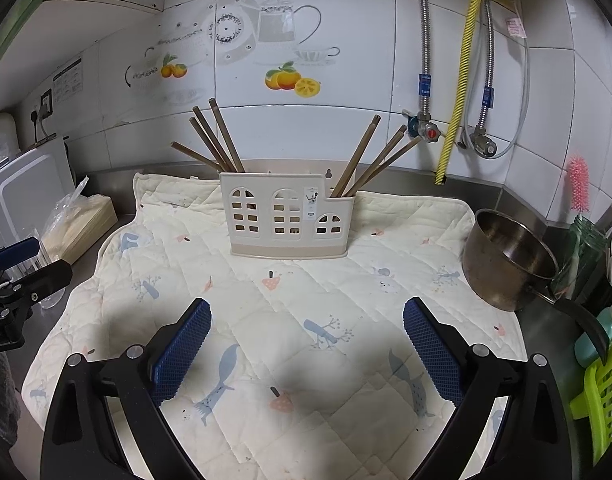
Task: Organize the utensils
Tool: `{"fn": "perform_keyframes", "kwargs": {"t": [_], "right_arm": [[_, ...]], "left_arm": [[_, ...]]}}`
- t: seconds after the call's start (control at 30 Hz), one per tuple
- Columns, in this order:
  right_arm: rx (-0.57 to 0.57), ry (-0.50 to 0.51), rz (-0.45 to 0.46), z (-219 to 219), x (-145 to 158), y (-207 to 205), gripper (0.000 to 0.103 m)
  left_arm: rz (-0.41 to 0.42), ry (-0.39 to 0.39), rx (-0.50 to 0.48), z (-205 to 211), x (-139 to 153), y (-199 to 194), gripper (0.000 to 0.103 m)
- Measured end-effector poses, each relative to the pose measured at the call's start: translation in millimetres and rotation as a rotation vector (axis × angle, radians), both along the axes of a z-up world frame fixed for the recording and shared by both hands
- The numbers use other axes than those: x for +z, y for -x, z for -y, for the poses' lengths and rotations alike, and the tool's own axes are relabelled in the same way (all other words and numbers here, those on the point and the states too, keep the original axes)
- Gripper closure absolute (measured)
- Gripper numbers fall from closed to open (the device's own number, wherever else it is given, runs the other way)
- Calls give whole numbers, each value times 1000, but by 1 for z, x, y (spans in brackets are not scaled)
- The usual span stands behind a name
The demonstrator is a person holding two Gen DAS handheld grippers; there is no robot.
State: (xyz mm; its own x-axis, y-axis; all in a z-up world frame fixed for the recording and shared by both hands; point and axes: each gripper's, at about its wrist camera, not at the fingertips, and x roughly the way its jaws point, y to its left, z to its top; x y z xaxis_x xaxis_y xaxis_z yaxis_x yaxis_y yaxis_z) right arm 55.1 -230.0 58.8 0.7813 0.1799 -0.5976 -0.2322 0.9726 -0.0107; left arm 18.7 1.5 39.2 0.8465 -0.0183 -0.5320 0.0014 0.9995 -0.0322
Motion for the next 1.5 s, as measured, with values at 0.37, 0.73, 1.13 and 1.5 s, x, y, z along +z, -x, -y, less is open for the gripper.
{"fn": "perform_keyframes", "kwargs": {"t": [0.37, 0.73, 1.13, 1.5], "right_arm": [[2, 0, 0, -1, 1, 0, 9], [8, 1, -3, -4, 1, -1, 9], [10, 10, -5, -7, -1, -1, 9], [15, 16, -12, -10, -4, -1, 9]], "left_arm": [[1, 0, 0, 0, 1, 0, 5], [-3, 4, 5, 0, -1, -1, 5], [-4, 14, 10, -2, -3, -1, 5], [-3, 21, 14, -4, -4, 0, 5]]}}
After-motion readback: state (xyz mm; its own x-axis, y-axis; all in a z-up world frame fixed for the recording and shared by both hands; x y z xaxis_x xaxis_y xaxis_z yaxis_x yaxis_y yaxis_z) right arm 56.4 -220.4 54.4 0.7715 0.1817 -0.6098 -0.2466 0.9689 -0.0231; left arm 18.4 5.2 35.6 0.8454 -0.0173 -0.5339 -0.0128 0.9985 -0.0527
